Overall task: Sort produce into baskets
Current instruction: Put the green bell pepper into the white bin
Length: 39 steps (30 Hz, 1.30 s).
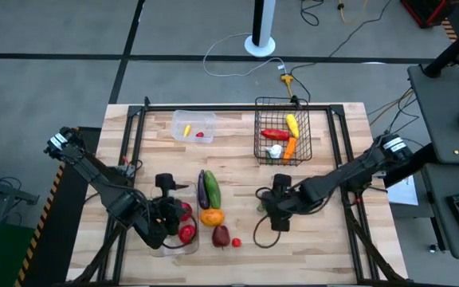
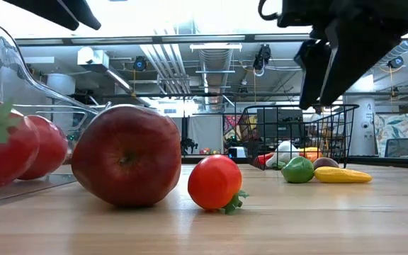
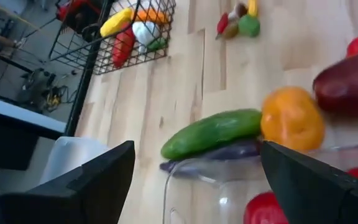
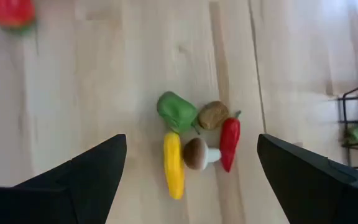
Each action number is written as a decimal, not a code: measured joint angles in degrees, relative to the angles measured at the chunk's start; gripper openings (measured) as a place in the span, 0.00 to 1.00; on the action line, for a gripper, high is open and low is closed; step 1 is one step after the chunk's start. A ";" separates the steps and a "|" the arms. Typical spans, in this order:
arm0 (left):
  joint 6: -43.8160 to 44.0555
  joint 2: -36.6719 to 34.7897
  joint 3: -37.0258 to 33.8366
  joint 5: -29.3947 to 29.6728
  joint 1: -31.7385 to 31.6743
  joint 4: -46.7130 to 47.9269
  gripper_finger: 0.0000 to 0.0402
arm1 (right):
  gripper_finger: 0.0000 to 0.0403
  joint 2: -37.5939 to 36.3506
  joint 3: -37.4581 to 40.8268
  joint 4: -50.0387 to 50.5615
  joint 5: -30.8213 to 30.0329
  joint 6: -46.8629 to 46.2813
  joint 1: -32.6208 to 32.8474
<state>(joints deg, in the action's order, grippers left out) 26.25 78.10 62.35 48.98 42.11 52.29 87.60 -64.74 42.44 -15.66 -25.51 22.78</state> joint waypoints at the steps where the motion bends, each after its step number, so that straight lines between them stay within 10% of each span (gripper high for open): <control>1: -0.34 -0.56 -0.98 0.03 0.00 -1.87 0.81 | 0.88 1.50 -1.32 1.24 0.54 1.39 -0.04; 21: -8.48 -15.17 -19.22 0.08 -0.31 -36.80 0.81 | 0.75 16.42 -10.19 4.99 3.82 17.58 -1.40; 39: -11.01 -14.49 -19.30 3.14 -0.55 -38.80 0.81 | 0.51 19.77 -10.15 3.08 3.80 21.34 -3.20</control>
<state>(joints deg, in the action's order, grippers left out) 15.24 63.61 43.05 52.12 41.56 13.50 107.37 -74.89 45.52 -11.87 -4.16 19.58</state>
